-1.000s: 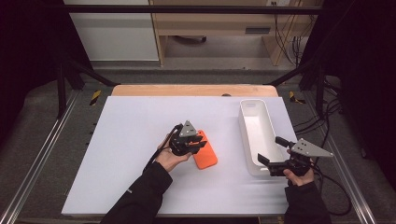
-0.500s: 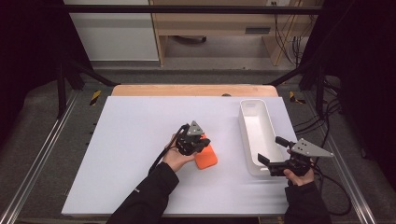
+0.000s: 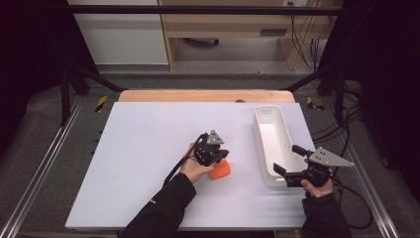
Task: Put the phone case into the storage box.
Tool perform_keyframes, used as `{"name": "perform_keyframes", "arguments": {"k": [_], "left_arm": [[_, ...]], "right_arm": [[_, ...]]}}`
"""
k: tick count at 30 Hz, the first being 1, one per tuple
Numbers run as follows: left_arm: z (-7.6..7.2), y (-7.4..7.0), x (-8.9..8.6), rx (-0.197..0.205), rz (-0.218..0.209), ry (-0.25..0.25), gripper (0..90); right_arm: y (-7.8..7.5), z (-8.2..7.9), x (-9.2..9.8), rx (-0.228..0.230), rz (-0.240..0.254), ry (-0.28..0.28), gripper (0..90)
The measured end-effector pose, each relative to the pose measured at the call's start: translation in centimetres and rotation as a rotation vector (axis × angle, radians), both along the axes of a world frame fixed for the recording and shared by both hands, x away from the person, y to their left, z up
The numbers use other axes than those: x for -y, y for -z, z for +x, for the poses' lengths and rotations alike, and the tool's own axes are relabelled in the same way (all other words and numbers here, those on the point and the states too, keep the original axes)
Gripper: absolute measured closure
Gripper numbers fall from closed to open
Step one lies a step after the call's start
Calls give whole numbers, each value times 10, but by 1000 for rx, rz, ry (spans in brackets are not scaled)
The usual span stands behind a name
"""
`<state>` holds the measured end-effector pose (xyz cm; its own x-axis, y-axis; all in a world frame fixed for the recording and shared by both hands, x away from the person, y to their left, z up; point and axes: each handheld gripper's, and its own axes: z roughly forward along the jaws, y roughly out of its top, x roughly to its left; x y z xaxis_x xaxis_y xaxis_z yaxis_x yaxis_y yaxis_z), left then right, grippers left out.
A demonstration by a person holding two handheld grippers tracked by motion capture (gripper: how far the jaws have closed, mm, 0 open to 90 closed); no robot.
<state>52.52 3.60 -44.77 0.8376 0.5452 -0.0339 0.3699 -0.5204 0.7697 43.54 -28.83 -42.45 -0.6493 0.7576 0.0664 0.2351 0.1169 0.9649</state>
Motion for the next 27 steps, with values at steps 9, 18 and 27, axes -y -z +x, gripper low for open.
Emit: {"name": "perform_keyframes", "arguments": {"k": [9,18,27], "left_arm": [[0,11,13,-15,53,23,897],[-1,18,22,-34,101,45,897],[-1,21,27,-23,153,55,897]], "right_arm": [[0,0,0,1,1,-1,4],[0,0,0,-1,1,-2,4],[0,0,0,-1,1,-3,4]]}}
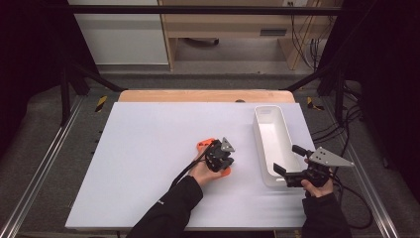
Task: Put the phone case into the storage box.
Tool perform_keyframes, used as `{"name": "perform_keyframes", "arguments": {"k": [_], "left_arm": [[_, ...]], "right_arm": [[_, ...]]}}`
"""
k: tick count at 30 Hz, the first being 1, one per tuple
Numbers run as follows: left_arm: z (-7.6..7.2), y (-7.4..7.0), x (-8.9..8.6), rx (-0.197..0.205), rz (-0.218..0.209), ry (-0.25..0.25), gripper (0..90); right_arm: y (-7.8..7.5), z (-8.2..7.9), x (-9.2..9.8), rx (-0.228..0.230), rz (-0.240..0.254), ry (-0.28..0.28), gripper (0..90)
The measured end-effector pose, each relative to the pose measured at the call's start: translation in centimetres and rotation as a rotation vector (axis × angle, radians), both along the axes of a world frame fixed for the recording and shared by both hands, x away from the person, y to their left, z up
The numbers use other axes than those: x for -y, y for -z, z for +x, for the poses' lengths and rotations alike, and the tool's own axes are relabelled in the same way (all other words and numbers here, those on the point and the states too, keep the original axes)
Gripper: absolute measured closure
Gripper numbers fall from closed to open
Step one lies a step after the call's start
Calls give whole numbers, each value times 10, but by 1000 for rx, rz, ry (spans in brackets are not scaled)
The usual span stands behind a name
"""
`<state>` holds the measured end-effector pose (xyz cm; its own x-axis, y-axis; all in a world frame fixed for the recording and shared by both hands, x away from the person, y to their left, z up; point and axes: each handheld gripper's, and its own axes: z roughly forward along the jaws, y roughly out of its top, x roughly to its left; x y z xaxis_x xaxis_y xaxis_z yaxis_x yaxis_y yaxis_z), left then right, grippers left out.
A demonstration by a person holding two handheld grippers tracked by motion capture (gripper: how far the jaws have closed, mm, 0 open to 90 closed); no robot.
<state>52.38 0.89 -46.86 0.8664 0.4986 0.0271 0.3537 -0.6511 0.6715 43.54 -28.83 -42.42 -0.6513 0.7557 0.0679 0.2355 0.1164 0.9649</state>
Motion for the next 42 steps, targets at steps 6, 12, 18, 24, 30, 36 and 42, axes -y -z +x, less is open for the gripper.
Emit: {"name": "perform_keyframes", "arguments": {"k": [6,12,18,24,30,36,42], "left_arm": [[0,0,1,-2,5,-1,898],[-2,-1,1,10,36,13,898],[-3,-2,0,7,50,18,899],[-5,-4,-2,2,69,26,899],[-7,-5,-5,-5,83,32,900],[-10,-6,-9,-6,102,50,900],[-13,-7,-14,-12,113,58,900]], "right_arm": [[0,0,0,1,1,0,4],[0,0,0,0,1,0,4],[0,0,0,0,0,0,4],[-1,0,1,0,0,-1,4],[0,0,0,-2,0,0,4],[-1,-1,0,-2,-1,0,4],[-1,-1,0,-2,-1,1,4]]}}
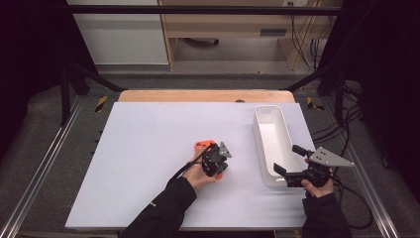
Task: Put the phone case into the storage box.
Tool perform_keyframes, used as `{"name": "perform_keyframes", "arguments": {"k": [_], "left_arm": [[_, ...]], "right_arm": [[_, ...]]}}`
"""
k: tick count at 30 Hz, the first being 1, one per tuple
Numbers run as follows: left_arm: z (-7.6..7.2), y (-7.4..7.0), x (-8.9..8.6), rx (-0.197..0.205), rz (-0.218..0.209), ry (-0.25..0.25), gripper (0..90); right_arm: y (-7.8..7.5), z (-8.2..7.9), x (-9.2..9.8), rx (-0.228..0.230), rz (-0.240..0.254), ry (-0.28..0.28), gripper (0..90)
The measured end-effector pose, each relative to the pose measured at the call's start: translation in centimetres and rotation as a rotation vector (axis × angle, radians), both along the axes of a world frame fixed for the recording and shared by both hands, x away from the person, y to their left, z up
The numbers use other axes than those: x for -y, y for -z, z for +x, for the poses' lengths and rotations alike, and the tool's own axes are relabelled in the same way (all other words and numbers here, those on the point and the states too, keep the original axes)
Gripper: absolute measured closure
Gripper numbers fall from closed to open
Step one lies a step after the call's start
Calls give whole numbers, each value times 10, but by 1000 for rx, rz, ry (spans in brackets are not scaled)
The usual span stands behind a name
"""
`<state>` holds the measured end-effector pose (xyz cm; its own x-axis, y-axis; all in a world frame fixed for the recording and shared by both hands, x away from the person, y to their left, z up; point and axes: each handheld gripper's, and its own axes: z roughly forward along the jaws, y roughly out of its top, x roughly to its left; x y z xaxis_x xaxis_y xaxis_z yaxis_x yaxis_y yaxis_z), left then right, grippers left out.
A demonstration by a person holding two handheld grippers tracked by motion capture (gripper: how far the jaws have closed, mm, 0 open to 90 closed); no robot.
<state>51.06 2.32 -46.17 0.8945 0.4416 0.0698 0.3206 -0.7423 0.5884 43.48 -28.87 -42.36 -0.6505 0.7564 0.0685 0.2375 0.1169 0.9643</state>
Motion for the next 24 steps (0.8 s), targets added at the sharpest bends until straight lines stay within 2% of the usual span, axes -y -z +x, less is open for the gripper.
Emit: {"name": "perform_keyframes", "arguments": {"k": [4,14,24], "left_arm": [[-1,0,-5,-9,-2,5,900],[-6,-2,-16,-11,26,19,900],[-13,-3,-28,-2,54,27,900]], "right_arm": [[0,0,0,0,0,0,4],[0,0,0,0,-1,0,4],[0,0,0,1,-2,1,4]]}}
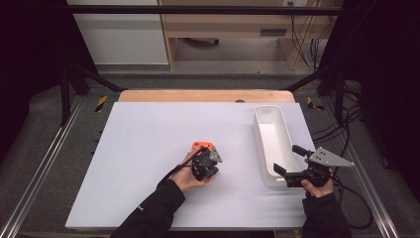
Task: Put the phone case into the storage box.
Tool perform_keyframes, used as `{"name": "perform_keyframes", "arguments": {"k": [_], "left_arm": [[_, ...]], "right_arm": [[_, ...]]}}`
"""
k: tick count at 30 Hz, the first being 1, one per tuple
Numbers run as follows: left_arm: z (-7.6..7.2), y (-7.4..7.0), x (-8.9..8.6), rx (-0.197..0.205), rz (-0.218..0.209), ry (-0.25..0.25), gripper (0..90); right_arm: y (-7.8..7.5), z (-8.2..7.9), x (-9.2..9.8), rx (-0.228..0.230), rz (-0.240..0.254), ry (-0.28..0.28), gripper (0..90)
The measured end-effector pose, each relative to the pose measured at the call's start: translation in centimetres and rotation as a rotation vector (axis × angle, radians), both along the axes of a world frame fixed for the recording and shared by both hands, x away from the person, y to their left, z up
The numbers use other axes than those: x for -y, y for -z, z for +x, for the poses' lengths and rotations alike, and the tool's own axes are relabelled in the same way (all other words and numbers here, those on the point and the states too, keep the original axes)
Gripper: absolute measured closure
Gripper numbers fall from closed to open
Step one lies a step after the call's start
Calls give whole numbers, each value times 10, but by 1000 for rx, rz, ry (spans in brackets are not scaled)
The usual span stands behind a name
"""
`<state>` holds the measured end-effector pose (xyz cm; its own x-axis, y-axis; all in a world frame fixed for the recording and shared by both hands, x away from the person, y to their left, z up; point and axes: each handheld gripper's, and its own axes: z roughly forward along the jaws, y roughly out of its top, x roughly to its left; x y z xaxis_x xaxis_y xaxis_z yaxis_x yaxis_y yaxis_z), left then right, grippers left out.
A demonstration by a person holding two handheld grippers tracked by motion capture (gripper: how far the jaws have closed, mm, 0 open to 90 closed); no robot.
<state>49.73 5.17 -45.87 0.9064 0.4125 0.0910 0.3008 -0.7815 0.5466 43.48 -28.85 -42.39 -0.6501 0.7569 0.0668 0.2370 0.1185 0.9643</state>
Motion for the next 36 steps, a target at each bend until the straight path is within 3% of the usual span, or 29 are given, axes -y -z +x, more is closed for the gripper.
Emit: {"name": "perform_keyframes", "arguments": {"k": [15,28,36], "left_arm": [[-6,-2,-26,5,35,-4,900],[-8,-1,-51,3,25,-38,900],[-8,-2,-56,0,20,-49,900]], "right_arm": [[0,0,0,0,-2,0,4],[1,0,-1,-5,-5,0,4],[1,0,-1,-4,-5,-3,4]]}}
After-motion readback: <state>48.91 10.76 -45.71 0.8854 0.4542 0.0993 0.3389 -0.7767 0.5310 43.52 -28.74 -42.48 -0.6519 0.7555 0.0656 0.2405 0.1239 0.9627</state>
